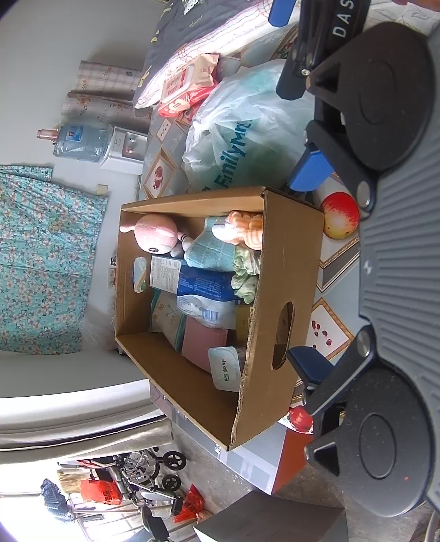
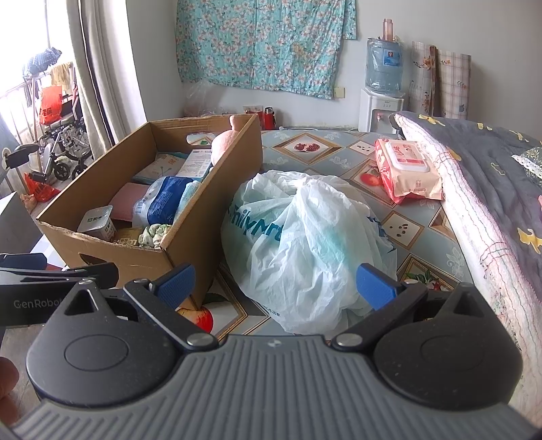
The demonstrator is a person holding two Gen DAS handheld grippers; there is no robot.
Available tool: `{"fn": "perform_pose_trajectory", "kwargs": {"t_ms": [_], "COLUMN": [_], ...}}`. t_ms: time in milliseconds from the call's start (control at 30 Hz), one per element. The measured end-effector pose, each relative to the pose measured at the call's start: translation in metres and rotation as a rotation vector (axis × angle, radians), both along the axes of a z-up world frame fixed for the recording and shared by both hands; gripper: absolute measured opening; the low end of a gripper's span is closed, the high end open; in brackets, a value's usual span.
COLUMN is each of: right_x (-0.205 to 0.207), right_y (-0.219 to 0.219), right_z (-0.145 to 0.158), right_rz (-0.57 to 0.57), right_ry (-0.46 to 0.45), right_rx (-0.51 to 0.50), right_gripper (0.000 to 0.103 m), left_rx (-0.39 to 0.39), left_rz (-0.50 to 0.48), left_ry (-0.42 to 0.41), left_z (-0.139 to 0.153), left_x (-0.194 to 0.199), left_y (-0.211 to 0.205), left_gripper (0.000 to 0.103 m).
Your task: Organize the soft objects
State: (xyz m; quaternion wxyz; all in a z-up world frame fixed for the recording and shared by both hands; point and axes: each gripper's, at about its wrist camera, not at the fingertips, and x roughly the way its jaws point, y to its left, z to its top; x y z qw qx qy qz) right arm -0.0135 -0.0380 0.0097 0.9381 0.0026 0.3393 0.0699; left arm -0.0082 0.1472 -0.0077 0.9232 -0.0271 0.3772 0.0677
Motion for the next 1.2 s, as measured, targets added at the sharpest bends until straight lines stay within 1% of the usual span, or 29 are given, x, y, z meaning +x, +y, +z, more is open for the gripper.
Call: {"fn": "perform_pose_trajectory", "kwargs": {"t_ms": [600, 833, 1200], "right_x": [0.004, 0.008, 0.019], "right_y": [0.001, 0.002, 0.012], "right_z": [-0.001, -0.003, -0.007], "right_rz": [0.006, 0.008, 0.044], "right_ry": [0.014, 0.031, 0.060], "right_rx": [-0.007, -0.011, -0.018], "right_gripper": [0.102, 0.102, 0.102], "left_rx": [-0.006, -0.014, -0.038], "left_rz": [-0.002, 0.003, 0.032], "left_ry": [0.005, 0.019, 0.048], "left_z": [-0.001, -0.007, -0.011], "left_x": [0.000, 0.001, 0.002], "left_y": [0.001, 0.003, 0.017], "left_gripper": [0.098, 0.098, 0.098]}}
